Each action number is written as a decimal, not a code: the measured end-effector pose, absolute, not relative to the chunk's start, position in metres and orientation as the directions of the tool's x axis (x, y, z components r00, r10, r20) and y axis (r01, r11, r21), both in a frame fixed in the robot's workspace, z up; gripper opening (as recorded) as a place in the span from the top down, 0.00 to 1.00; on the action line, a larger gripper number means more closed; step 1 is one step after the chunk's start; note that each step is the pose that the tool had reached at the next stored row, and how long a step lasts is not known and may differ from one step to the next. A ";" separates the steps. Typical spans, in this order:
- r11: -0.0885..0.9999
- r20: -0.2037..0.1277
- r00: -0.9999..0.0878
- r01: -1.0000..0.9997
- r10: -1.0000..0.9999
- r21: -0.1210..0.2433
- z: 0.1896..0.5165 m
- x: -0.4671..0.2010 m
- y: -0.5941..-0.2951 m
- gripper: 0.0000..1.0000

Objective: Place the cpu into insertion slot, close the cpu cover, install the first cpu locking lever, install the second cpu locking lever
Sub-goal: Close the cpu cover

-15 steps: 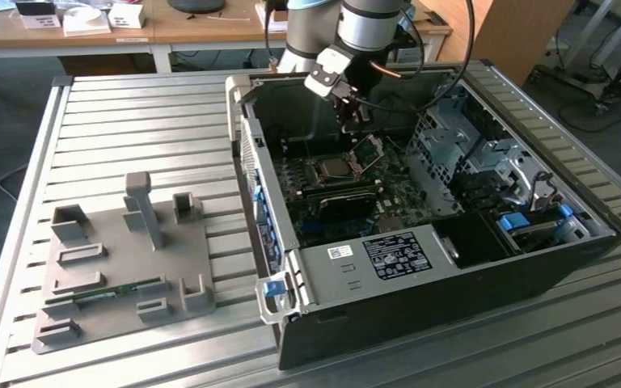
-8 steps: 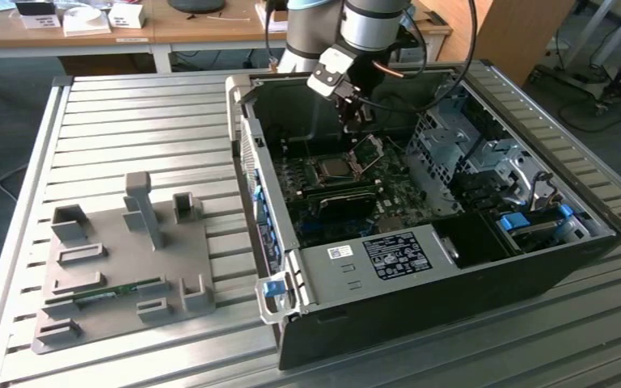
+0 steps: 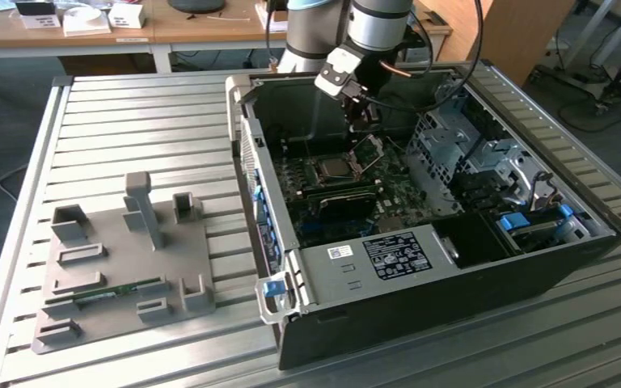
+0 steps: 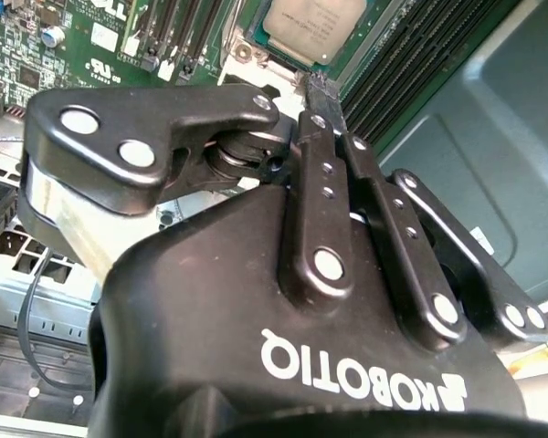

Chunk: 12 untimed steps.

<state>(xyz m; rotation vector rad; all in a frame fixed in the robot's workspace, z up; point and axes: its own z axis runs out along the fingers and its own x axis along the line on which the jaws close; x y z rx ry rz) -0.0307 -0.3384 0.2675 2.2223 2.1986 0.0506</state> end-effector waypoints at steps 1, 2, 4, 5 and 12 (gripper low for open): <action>-0.011 0.012 0.011 0.999 1.000 0.033 0.267 -0.031 -0.338 0.89; -0.011 0.012 0.011 0.999 1.000 0.034 0.267 -0.031 -0.338 0.89; -0.011 0.012 0.011 0.999 1.000 0.033 0.268 -0.031 -0.338 0.89; -0.011 0.012 0.011 0.999 1.000 0.033 0.268 -0.031 -0.338 0.89; -0.011 0.012 0.010 0.999 1.000 0.033 0.269 -0.030 -0.338 0.89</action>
